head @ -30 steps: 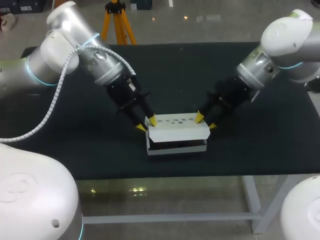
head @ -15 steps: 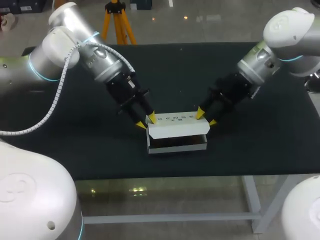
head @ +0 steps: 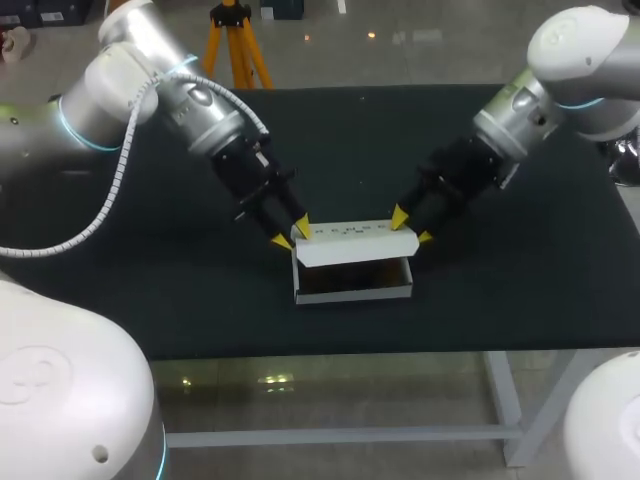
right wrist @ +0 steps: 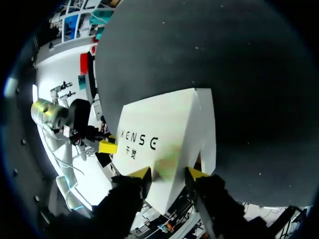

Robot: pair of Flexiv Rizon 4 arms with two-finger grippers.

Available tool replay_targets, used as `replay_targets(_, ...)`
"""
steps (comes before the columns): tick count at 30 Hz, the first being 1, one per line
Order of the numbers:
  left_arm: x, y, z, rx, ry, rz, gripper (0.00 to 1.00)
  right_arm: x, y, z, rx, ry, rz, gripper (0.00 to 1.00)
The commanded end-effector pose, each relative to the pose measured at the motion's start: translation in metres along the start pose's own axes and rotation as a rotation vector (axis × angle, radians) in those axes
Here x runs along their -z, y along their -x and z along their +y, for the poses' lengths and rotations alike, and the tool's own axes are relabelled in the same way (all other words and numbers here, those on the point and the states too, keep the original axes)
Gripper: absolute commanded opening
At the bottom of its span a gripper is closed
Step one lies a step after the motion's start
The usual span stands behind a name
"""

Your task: Assemble the packaging by folding the flat box into shape, placing the metal phone stand inside, and closing the box properly

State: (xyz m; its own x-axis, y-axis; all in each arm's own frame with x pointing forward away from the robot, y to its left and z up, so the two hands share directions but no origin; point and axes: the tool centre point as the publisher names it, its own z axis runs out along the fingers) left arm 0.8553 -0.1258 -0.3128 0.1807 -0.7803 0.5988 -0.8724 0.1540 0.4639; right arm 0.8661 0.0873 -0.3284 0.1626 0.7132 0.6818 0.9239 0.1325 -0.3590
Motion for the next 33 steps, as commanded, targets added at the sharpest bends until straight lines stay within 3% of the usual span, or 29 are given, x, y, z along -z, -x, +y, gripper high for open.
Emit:
replay_targets(1, 0.001, -0.006, -0.007, 0.008, 0.02, -0.001, 0.34, 0.001, -0.005, 0.007, -0.002, -0.031, 0.008, 0.48)
replay_targets(33, 0.009, -0.004, -0.018, 0.053, 0.153, 0.032, 0.3, 0.003, -0.013, 0.016, -0.043, -0.102, 0.031, 0.47)
